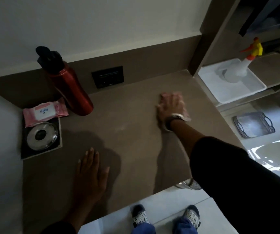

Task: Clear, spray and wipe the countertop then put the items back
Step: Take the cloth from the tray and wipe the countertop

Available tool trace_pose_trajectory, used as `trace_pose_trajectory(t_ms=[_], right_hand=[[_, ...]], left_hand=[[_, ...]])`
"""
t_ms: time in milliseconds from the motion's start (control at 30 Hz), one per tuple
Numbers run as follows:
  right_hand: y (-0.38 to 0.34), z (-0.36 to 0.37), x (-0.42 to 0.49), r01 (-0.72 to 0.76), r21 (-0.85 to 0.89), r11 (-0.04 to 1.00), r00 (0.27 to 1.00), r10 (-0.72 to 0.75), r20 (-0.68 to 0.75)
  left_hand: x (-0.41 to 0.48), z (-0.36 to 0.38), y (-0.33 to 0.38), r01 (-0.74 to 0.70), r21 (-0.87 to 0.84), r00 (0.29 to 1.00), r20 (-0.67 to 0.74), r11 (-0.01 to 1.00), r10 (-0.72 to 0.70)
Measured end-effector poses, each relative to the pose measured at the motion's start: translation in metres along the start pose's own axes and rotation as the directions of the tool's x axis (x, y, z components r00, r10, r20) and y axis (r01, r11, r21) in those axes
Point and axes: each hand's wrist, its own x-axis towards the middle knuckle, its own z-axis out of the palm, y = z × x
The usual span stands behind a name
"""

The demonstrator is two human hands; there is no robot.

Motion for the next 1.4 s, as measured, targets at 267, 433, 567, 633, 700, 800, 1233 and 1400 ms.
trace_pose_trajectory(t_ms=[267, 433, 567, 633, 700, 800, 1233, 1400], right_hand=[[-0.109, 0.046, -0.151, 0.772, 0.058, 0.633, 0.621, -0.771, 0.140], [0.025, 0.034, -0.093, 0.306, 0.135, 0.942, 0.949, -0.291, -0.124], [0.064, 0.017, -0.014, -0.269, 0.193, 0.944, 0.963, 0.265, 0.047], [0.029, 0.011, 0.009, -0.220, 0.160, 0.962, 0.976, 0.217, 0.039], [-0.028, 0.010, 0.007, 0.077, 0.070, 0.995, 0.997, -0.076, -0.016], [-0.109, 0.021, -0.053, 0.549, -0.020, 0.836, 0.835, -0.546, 0.070], [0.079, 0.057, -0.201, 0.524, 0.005, 0.852, 0.851, -0.523, 0.046], [0.090, 0.032, -0.156, 0.018, 0.034, 0.999, 0.999, -0.019, 0.030]], left_hand=[[-0.002, -0.014, 0.003, -0.009, -0.073, 1.000, 0.006, 0.997, 0.010], [-0.001, -0.012, -0.003, -0.008, -0.046, 1.000, 0.019, 0.999, 0.009], [-0.002, -0.007, -0.003, -0.004, -0.044, 1.000, -0.001, 0.999, 0.004], [-0.003, -0.004, -0.005, -0.012, -0.040, 1.000, -0.014, 0.999, 0.012], [-0.004, -0.002, -0.007, -0.014, -0.067, 1.000, -0.028, 0.998, 0.013], [-0.006, -0.007, -0.006, 0.006, -0.187, 0.998, -0.060, 0.982, -0.017], [-0.011, -0.013, -0.010, 0.168, -0.298, 0.985, 0.006, 0.940, -0.175], [-0.011, -0.010, -0.005, 0.190, -0.256, 0.981, 0.004, 0.948, -0.196]])
